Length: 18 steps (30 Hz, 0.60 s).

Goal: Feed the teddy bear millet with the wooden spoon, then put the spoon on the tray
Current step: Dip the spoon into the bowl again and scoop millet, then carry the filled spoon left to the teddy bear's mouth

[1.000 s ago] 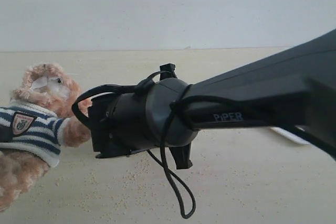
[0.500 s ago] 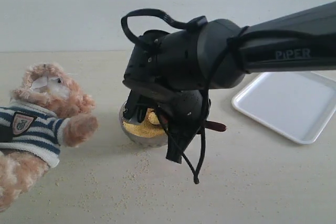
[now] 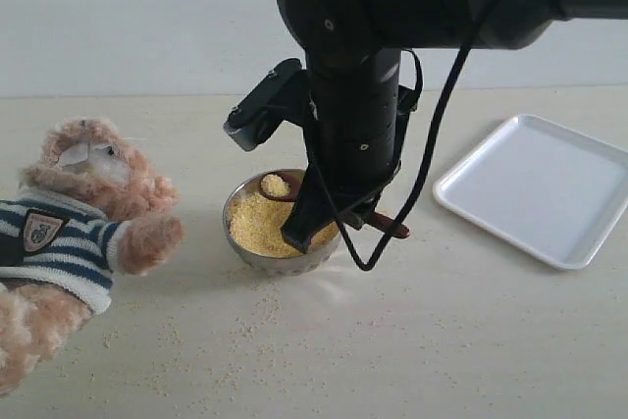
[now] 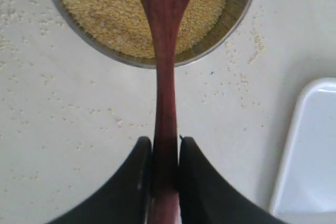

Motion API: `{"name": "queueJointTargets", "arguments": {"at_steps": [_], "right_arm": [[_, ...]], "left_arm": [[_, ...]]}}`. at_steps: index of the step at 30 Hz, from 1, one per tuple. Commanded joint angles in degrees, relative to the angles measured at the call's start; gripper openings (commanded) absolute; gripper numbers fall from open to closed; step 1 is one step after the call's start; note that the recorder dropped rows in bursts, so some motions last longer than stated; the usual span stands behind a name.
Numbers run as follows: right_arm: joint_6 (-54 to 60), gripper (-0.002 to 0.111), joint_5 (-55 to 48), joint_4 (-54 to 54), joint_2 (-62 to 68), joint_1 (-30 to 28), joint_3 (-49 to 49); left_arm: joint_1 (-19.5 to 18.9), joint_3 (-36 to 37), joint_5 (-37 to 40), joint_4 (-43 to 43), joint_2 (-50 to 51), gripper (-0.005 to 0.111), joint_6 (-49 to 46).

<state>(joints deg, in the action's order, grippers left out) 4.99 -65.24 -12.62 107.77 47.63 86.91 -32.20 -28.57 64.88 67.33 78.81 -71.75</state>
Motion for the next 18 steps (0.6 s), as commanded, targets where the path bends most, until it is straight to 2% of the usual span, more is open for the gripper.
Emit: {"name": "queueJointTargets", "arguments": {"at_steps": [1,8,18], "right_arm": [[1.39,0.0,-1.06,0.96,-1.68,-0.82,-1.54],[1.48,0.0,1.87,0.71,-5.46,-0.26,-5.81],[2.57,0.0,0.3,-1.38,-7.23,3.91,-1.56]], "left_arm": [[-0.17,-0.35,0.93,1.37,-0.05,0.005,0.14],[-0.17,-0.35,0.93,1.37,-0.05,0.005,0.14],[-0.17,-0.35,0.93,1.37,-0.05,0.005,0.14]]}}
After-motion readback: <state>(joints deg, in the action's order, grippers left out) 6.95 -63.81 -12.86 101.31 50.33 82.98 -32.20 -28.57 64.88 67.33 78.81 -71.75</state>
